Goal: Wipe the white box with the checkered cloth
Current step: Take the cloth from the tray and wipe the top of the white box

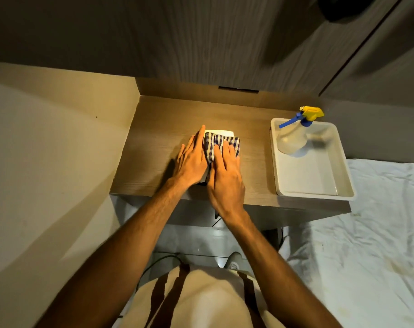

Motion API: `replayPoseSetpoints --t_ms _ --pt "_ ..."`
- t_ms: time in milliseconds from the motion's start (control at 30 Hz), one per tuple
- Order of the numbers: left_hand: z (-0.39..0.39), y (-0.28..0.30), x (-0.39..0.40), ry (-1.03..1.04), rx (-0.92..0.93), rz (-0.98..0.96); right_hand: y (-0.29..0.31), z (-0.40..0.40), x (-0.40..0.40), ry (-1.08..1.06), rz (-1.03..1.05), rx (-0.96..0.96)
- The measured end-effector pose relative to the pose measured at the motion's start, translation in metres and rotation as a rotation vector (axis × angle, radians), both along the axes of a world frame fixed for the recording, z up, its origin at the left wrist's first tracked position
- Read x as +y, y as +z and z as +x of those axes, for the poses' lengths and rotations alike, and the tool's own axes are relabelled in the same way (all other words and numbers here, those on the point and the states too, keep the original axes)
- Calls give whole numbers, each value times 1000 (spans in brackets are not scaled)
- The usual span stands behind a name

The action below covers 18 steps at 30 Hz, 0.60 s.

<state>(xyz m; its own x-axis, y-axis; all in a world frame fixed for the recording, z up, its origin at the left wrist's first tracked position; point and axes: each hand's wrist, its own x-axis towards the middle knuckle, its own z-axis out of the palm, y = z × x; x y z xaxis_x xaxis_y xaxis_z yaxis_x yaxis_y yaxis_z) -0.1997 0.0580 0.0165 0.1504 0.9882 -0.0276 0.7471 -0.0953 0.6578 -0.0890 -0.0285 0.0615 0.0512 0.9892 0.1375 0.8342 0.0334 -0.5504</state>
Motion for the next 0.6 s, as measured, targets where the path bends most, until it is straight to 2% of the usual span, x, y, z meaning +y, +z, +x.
replayPoseSetpoints --t_ms 133,200,367,500,600 --pt "2 2 -1 14 11 -5 10 15 61 120 32 -73" --pt "5 7 -2 29 9 -17 11 26 84 120 18 -49" --pt "4 4 -2 39 12 -22 -3 20 44 -29 -3 42" --pt "-2 3 -3 11 -57 -47 -3 13 5 93 -7 -50" --pt "-1 7 -2 -14 -22 -32 3 19 45 158 15 -99"
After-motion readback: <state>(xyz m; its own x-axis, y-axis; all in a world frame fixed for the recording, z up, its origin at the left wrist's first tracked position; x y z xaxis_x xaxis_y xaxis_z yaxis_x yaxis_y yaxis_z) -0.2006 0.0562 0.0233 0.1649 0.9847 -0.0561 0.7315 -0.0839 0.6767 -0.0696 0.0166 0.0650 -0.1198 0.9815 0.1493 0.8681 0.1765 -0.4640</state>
